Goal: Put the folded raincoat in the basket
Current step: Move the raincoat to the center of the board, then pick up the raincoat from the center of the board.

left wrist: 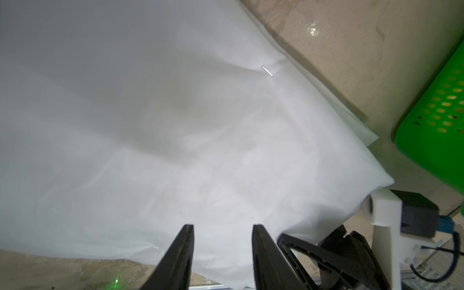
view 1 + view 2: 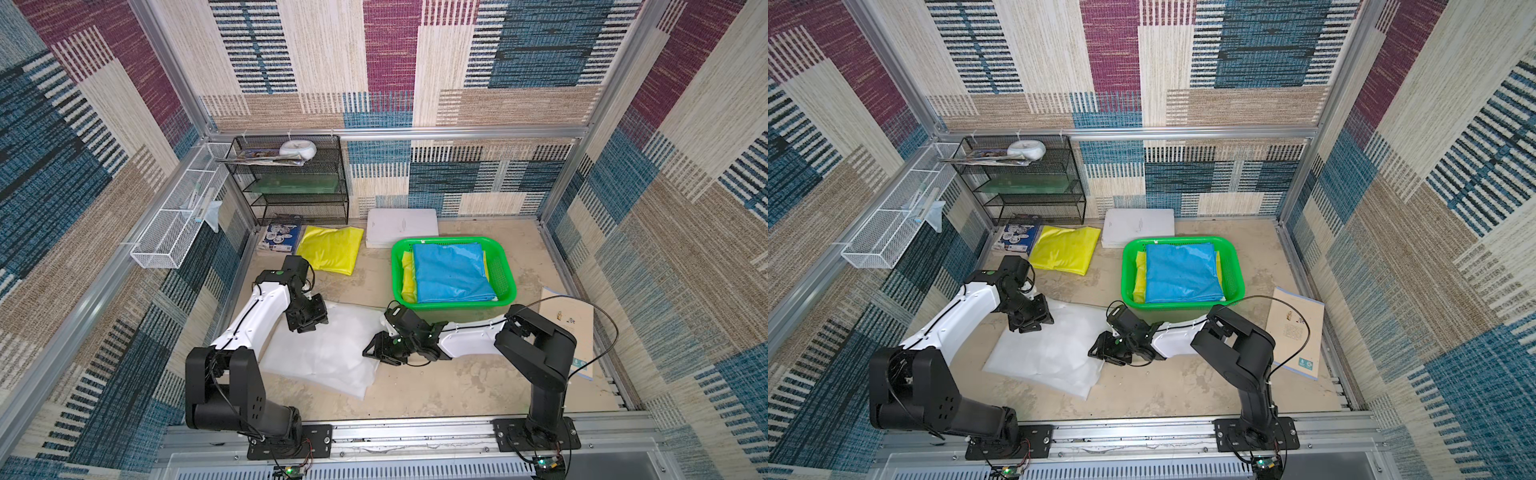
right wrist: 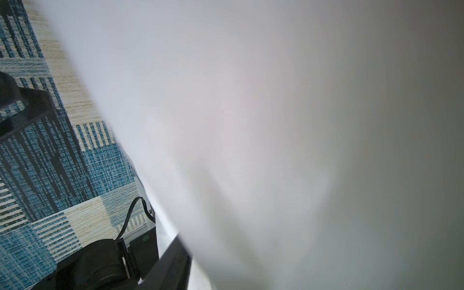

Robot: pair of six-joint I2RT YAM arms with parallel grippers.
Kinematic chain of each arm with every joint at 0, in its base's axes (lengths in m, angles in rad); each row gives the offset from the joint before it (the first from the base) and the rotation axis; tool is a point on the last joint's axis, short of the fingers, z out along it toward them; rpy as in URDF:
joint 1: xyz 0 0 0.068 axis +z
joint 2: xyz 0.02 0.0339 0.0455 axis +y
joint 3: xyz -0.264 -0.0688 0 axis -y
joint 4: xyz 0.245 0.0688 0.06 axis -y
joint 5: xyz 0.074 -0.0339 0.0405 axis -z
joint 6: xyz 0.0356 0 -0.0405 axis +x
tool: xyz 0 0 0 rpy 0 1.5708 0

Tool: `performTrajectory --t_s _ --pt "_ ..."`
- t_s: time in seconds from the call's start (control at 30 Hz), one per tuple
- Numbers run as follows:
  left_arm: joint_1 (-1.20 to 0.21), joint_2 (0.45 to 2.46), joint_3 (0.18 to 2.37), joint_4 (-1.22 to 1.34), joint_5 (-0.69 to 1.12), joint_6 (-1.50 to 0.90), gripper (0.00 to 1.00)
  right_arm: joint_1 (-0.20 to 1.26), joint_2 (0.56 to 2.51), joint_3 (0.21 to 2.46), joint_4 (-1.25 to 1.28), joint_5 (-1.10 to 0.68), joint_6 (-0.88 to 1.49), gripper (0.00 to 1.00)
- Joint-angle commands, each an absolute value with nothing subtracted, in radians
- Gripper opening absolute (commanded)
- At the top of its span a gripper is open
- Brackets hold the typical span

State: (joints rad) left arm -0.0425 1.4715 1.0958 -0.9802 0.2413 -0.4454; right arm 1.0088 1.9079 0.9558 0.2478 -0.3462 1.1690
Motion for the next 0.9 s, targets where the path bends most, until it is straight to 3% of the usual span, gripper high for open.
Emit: performTrajectory --t_s 0.0,0.3,0.4,0.6,0.87 --pt "-0.041 1.466 1.096 -0.982 0.258 -0.44 0.43 1.012 1.933 0.994 0.177 -0.315 1.119 0.35" --pt "-0.041 1.449 1.1 -0.979 0.249 -0.436 0.43 1.01 1.984 1.086 0.132 -0.369 0.978 0.0" --pt "-0.041 1.441 1.101 -0.98 0.245 -0.436 0.42 1.005 1.982 1.154 0.018 -0.381 0.871 0.0" --pt "-0.04 1.398 1.099 -0.98 0.206 -0.43 0.45 0.966 1.964 1.339 -0.455 -0.327 0.577 0.0" --pt "-0.04 1.39 1.047 -1.009 0.113 -0.521 0.48 0.888 1.836 1.274 -0.715 -0.242 0.396 0.0"
